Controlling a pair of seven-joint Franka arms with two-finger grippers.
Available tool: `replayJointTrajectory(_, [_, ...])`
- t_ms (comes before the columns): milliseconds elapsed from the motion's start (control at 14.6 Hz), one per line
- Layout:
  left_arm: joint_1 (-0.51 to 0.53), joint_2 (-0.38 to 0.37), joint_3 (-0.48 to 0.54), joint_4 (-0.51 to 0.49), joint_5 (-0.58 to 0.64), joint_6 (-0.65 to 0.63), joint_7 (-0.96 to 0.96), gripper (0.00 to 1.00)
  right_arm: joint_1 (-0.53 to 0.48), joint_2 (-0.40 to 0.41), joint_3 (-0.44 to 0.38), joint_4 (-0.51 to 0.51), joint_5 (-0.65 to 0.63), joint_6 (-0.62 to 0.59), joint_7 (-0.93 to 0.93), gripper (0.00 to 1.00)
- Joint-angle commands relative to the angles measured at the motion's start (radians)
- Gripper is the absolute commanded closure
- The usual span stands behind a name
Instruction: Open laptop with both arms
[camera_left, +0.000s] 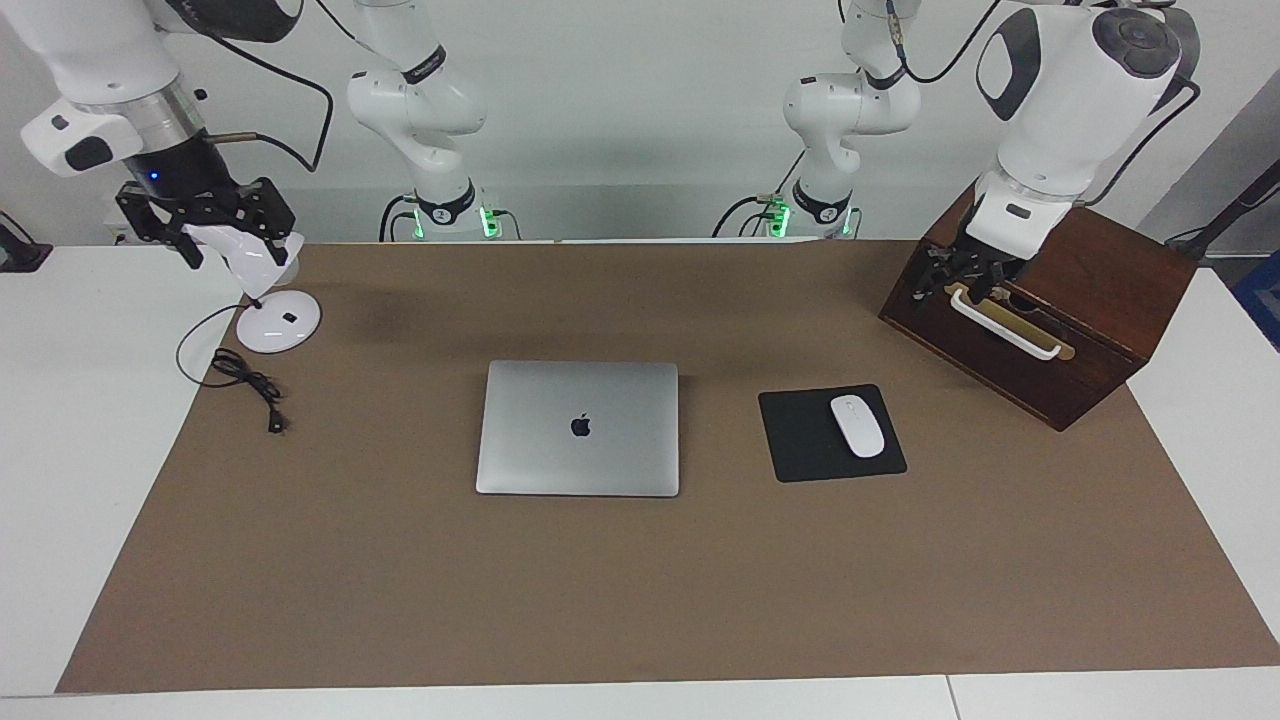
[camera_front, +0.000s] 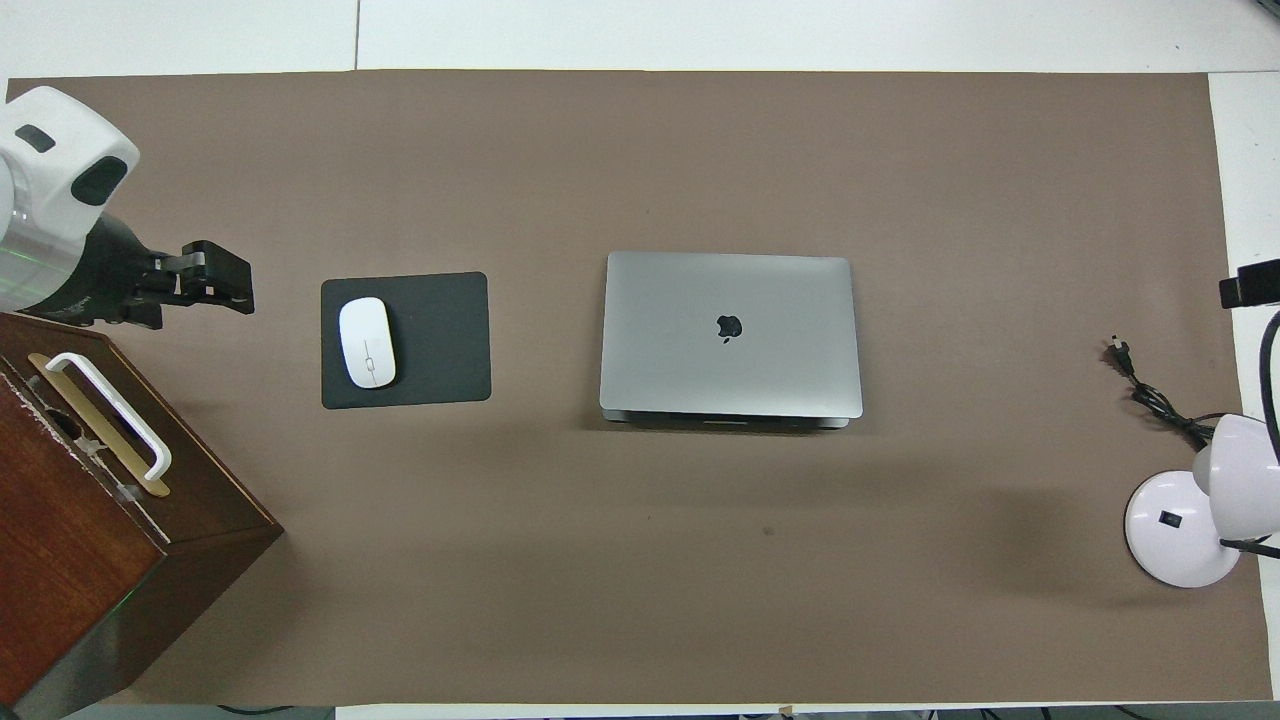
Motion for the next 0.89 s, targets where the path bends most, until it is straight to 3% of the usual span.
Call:
replayJointTrajectory(0, [-0.01,-0.022,-0.002,-0.023,0.007,0.002,-0.083,0.78,-0.01,0.005,-0.003,-0.018,0.009,0.046,-0.042,0.0])
replayJointTrajectory(69, [-0.012,-0.036,-0.012,-0.033,0.007,0.0,-0.133,0.96,-0.01,0.014,-0.003,-0.018,0.011,0.075,-0.041,0.0])
replayJointTrajectory(137, [-0.025,-0.04,-0.015,-0.049,0.006,0.003,-0.198,1.0,-0.009,0.027,-0.002,-0.018,0.014,0.097,-0.027,0.0])
replayJointTrajectory(275, [-0.033,-0.051,-0.016,-0.072,-0.002,0.009,-0.308,1.0,0.002,0.059,-0.003,-0.021,0.047,0.173,0.011,0.0])
replayJointTrajectory(549, [-0.027,-0.071,-0.013,-0.111,-0.134,0.017,-0.477,1.0,0.059,0.152,-0.029,-0.024,0.147,0.334,0.12,0.0])
replayJointTrajectory(686, [-0.041,-0.099,-0.016,-0.183,-0.175,0.093,-0.619,1.0,0.131,0.207,-0.08,-0.022,0.231,0.417,0.198,0.0])
replayJointTrajectory(824, [-0.076,-0.132,-0.016,-0.288,-0.212,0.248,-0.797,1.0,0.181,0.25,-0.105,-0.022,0.305,0.497,0.286,0.0])
